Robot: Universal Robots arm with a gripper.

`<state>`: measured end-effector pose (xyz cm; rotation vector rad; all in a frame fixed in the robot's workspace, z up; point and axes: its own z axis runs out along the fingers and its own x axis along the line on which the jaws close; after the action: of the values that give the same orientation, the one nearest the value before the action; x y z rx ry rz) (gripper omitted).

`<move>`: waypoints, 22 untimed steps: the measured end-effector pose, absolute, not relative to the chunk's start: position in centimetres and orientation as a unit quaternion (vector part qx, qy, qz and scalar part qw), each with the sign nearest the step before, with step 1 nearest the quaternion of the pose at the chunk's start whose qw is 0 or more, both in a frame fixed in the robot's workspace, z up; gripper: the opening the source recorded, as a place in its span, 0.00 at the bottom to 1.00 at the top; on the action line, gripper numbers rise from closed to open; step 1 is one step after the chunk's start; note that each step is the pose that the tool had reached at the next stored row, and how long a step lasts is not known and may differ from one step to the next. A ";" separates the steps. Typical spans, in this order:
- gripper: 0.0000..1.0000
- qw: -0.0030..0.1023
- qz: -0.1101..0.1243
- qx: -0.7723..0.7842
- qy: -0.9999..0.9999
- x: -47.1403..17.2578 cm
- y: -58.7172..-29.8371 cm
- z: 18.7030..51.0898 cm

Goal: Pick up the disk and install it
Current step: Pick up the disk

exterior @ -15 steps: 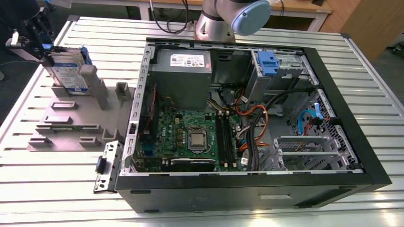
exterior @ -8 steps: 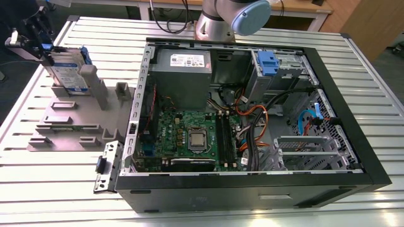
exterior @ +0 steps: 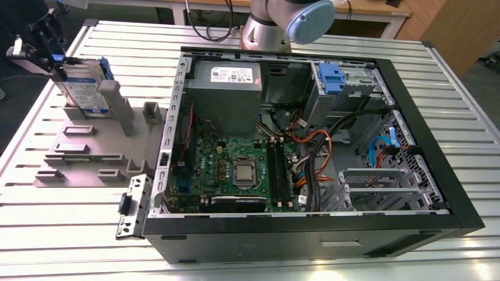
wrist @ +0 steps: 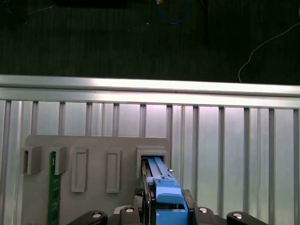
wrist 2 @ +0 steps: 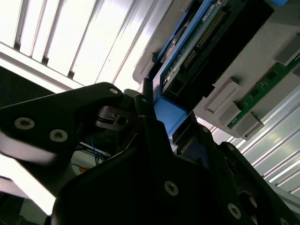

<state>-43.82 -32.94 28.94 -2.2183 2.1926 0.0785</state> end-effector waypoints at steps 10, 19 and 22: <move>0.37 0.011 0.025 -0.711 0.703 -43.8 -32.9 28.9; 0.37 0.011 0.025 -0.711 0.703 -43.8 -32.9 29.0; 0.37 0.011 0.025 -0.711 0.703 -43.8 -32.9 29.1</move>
<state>-43.82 -32.93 29.08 -2.2180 2.1923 0.0783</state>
